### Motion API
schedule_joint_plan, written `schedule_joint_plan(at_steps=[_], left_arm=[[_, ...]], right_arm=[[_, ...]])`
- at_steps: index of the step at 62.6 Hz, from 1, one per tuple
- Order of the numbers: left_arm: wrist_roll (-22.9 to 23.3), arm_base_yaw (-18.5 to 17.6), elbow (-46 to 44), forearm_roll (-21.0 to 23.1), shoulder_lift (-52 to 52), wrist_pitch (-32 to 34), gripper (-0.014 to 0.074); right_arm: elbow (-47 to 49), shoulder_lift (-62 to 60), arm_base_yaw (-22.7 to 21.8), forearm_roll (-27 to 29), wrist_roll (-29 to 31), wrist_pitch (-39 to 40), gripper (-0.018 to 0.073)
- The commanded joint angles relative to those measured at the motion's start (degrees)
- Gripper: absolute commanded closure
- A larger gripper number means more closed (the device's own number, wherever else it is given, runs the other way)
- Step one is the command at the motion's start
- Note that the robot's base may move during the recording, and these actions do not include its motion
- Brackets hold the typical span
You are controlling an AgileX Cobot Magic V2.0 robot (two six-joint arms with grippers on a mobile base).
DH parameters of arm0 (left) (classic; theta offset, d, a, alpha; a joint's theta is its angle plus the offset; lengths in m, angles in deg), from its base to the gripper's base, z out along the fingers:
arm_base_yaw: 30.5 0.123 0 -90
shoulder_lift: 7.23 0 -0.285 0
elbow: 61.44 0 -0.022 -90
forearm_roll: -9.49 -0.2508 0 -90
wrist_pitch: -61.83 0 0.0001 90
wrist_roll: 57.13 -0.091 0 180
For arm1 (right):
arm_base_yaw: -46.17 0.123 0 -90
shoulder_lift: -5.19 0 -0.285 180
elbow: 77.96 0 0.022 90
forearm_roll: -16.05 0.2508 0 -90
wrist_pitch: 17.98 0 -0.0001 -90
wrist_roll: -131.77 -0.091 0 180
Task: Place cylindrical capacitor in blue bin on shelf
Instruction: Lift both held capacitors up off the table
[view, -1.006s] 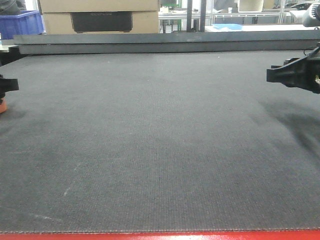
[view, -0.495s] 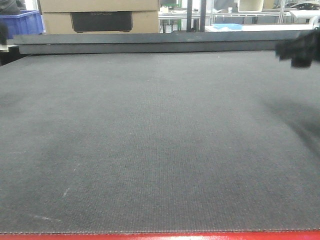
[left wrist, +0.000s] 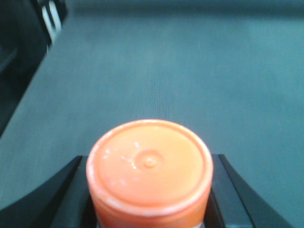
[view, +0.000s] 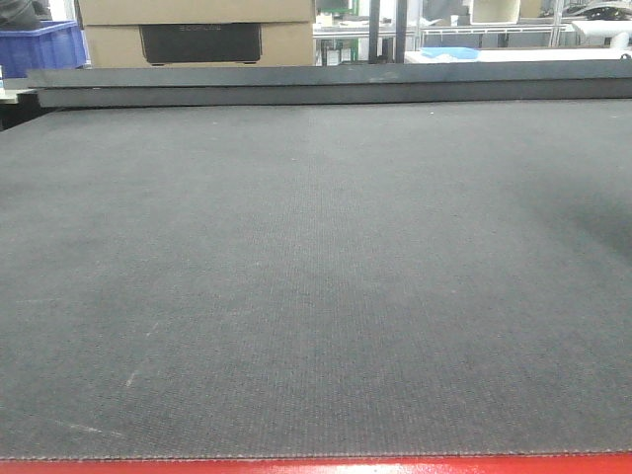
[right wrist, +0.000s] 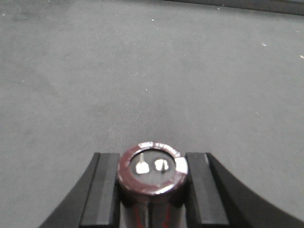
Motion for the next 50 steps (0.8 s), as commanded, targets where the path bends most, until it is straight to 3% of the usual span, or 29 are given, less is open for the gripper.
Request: schedule_joint_plan(at_steps=[1,9,20,30,50], left_arm=[[-0.7,-0.6,-0.9,1.5,-4.2,-6.4,0.0708],[-4.5,-2.8,-0.3,4.7,-10.2,-10.0,0.0708],[-4.6,-6.1,0.9,6.2,-17.7,-13.5,0.0708],[-4.6,-6.3,1.2,6.0,-20.5,-17.4,0.0708],[-4.6,-6.3,1.2,5.6,-20.8,-17.6,0.0708]], right_arm=[[1.2,-3.9,-0.4,0.9,0.2,-4.3,0.0721],[0.8,-8.6,-0.4,3.9,0.2,-9.4,0.0721],[-0.1,-14.0,-0.4,4.5,0.2,-14.1,0.0721],[-0.1,-16.3,-0.3,4.5,0.2,-15.3,0.0721],[-0.1,-16.6,-0.3,4.5,0.2,-15.9,0.0721]])
